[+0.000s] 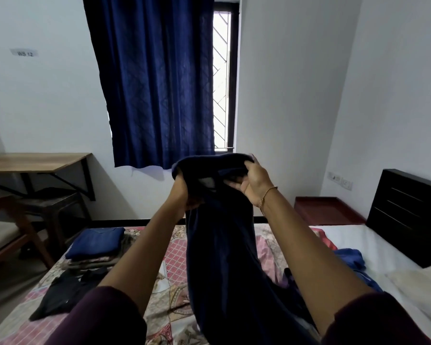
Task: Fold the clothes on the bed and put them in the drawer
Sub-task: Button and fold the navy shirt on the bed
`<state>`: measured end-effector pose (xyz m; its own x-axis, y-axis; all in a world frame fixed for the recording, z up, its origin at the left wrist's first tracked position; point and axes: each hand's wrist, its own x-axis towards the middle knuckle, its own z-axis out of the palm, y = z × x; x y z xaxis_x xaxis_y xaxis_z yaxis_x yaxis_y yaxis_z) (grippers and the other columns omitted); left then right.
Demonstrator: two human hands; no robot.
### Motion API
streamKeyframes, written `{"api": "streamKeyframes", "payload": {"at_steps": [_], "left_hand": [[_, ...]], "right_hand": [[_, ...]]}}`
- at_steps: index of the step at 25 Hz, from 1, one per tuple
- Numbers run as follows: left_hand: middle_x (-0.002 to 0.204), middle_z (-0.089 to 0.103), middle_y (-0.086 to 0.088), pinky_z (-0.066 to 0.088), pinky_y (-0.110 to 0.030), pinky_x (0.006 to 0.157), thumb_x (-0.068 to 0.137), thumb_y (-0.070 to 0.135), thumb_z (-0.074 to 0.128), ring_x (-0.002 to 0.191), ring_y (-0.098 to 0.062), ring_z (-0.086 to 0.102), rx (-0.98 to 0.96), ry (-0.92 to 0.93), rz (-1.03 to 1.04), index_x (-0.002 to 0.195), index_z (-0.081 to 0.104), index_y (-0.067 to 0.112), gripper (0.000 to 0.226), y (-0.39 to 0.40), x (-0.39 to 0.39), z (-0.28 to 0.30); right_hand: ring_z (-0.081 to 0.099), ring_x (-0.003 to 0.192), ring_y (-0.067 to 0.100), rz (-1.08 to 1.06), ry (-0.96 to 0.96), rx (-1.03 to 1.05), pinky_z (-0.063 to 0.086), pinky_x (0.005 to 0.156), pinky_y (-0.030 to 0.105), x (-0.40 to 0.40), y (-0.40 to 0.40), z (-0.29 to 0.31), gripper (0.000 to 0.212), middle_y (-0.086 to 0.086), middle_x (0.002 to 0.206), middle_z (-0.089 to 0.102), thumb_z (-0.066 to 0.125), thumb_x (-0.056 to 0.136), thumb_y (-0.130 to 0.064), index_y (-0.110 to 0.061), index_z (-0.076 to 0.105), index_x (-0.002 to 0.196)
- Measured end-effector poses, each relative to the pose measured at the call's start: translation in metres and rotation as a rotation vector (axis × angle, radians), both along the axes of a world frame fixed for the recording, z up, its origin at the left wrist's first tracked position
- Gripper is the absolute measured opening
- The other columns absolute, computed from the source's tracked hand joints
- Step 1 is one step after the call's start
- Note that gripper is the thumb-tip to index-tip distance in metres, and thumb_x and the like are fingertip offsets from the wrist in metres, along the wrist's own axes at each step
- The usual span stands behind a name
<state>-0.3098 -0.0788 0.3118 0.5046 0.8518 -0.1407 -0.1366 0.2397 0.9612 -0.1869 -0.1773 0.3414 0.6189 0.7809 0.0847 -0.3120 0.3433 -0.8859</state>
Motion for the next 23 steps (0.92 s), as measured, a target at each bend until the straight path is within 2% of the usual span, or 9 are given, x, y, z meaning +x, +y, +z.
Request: {"api": "streamKeyframes", "payload": {"at_steps": [2, 4, 6, 8, 10, 14, 17, 19, 23], "left_hand": [[0.104, 0.066, -0.015, 0.053, -0.038, 0.078, 0.088, 0.071, 0.024, 0.091, -0.031, 0.064, 0.057, -0.058, 0.147, 0.117, 0.055, 0.01, 0.074, -0.005, 0.005, 0.022], [0.104, 0.067, -0.014, 0.049, -0.043, 0.092, 0.087, 0.073, 0.021, 0.099, -0.03, 0.062, 0.278, 0.001, 0.288, 0.112, 0.063, 0.011, 0.079, -0.007, 0.007, 0.041], [0.101, 0.063, -0.006, 0.039, -0.036, 0.103, 0.096, 0.056, 0.023, 0.109, -0.022, 0.052, 0.509, -0.007, 0.399, 0.09, 0.068, 0.015, 0.061, -0.017, 0.004, 0.058], [0.091, 0.046, 0.005, 0.029, -0.027, 0.103, 0.095, 0.033, 0.03, 0.112, -0.017, 0.039, 0.701, -0.06, 0.464, 0.085, 0.066, 0.013, 0.042, -0.038, 0.0, 0.076], [0.079, 0.038, 0.012, 0.027, -0.034, 0.102, 0.083, 0.02, 0.033, 0.111, -0.02, 0.035, 1.03, -0.001, 0.559, 0.091, 0.065, 0.007, 0.036, -0.052, -0.005, 0.09], [0.06, 0.046, -0.004, 0.034, -0.031, 0.076, 0.084, 0.009, 0.051, 0.089, -0.036, 0.048, 1.532, 0.158, 0.799, 0.07, 0.057, -0.003, 0.02, -0.056, -0.013, 0.11], [0.082, 0.05, -0.019, 0.032, -0.033, 0.063, 0.089, 0.011, 0.052, 0.076, -0.027, 0.041, 1.493, 0.273, 0.783, 0.079, 0.058, -0.006, 0.021, -0.065, -0.02, 0.103], [0.097, 0.048, -0.021, 0.031, -0.031, 0.062, 0.096, 0.013, 0.045, 0.072, -0.025, 0.043, 1.387, 0.304, 0.769, 0.094, 0.056, -0.006, 0.022, -0.069, -0.029, 0.089], [0.074, 0.052, -0.01, 0.025, -0.03, 0.059, 0.1, 0.014, 0.038, 0.063, -0.026, 0.044, 1.267, 0.282, 0.771, 0.097, 0.05, -0.003, 0.022, -0.085, -0.051, 0.087]], "right_hand": [[0.057, 0.091, 0.022, -0.061, -0.324, -0.096, 0.05, 0.072, 0.031, -0.007, -0.009, 0.025, 0.033, 0.012, 0.115, 0.055, 0.043, 0.094, -0.013, -0.015, 0.043, 0.127], [0.05, 0.094, 0.023, -0.189, -0.804, -0.32, 0.044, 0.085, 0.033, -0.006, -0.019, 0.045, 0.04, 0.01, 0.114, 0.05, 0.051, 0.084, -0.009, -0.017, 0.041, 0.122], [0.036, 0.115, 0.029, -0.43, -1.331, -0.527, 0.029, 0.099, 0.037, -0.004, -0.027, 0.058, 0.054, 0.014, 0.122, 0.041, 0.05, 0.081, 0.001, -0.015, 0.035, 0.131], [0.022, 0.134, 0.033, -0.665, -1.569, -0.467, 0.02, 0.106, 0.043, 0.0, -0.032, 0.067, 0.062, 0.021, 0.134, 0.039, 0.048, 0.08, 0.011, -0.012, 0.034, 0.137], [0.028, 0.135, 0.036, -0.714, -1.499, -0.212, 0.026, 0.108, 0.045, 0.005, -0.034, 0.076, 0.062, 0.023, 0.137, 0.04, 0.049, 0.083, 0.011, -0.009, 0.033, 0.139], [0.057, 0.103, 0.025, -0.346, -1.382, 0.081, 0.049, 0.09, 0.036, 0.007, -0.04, 0.081, 0.068, 0.019, 0.124, 0.05, 0.052, 0.088, 0.002, -0.012, 0.018, 0.144], [0.051, 0.116, 0.029, -0.228, -1.366, 0.129, 0.045, 0.1, 0.04, -0.002, -0.044, 0.066, 0.064, 0.019, 0.132, 0.045, 0.052, 0.088, -0.001, -0.011, 0.021, 0.143], [0.045, 0.122, 0.03, -0.254, -1.294, 0.159, 0.037, 0.105, 0.031, -0.008, -0.046, 0.054, 0.059, 0.018, 0.136, 0.04, 0.048, 0.088, -0.002, -0.011, 0.027, 0.142], [0.043, 0.125, 0.021, -0.218, -1.23, 0.247, 0.028, 0.103, 0.011, -0.03, -0.055, 0.056, 0.063, 0.014, 0.138, 0.043, 0.047, 0.081, 0.002, -0.012, 0.034, 0.141]]}}
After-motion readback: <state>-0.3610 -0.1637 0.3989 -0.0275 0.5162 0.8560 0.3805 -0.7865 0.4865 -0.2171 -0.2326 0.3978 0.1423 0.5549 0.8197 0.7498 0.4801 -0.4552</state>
